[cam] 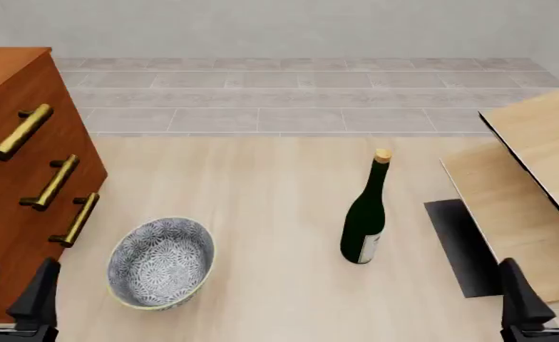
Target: Put the wine bottle on the wine rack.
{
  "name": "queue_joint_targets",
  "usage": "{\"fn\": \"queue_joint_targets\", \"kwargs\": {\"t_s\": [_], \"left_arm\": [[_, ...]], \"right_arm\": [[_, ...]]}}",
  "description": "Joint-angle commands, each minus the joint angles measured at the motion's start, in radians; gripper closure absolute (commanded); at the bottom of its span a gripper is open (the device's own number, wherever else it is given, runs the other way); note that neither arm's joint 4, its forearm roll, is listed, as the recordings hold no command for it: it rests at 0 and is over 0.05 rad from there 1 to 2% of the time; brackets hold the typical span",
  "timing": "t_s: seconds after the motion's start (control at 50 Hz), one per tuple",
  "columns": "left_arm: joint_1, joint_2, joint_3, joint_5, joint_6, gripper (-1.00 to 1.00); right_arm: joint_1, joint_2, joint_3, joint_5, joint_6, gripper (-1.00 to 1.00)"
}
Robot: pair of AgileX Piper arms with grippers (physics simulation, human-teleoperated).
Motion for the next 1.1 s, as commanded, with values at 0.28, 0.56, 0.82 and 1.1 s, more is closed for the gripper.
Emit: {"fn": "queue_joint_targets", "kwargs": {"t_s": [0.28, 0.56, 0.82, 1.1], "left_arm": [[-0.02, -0.002, -0.007, -0.012, 0.027, -1.0], [-0.009, -0.002, 0.001, -0.022, 0.041, -1.0], [-0.009, -0.002, 0.001, -0.024, 0.04, -1.0], [-0.009, -0.002, 0.001, -0.018, 0.03, -1.0]], "right_arm": [[0.035, 0.121, -0.011, -0.095, -0.02, -1.0], [0.099, 0.377, -0.02, -0.327, -0.038, -1.0], [0.153, 0.645, -0.039, -0.541, -0.019, -1.0], [0.214, 0.847, -0.084, -0.671, -0.02, -1.0]]}}
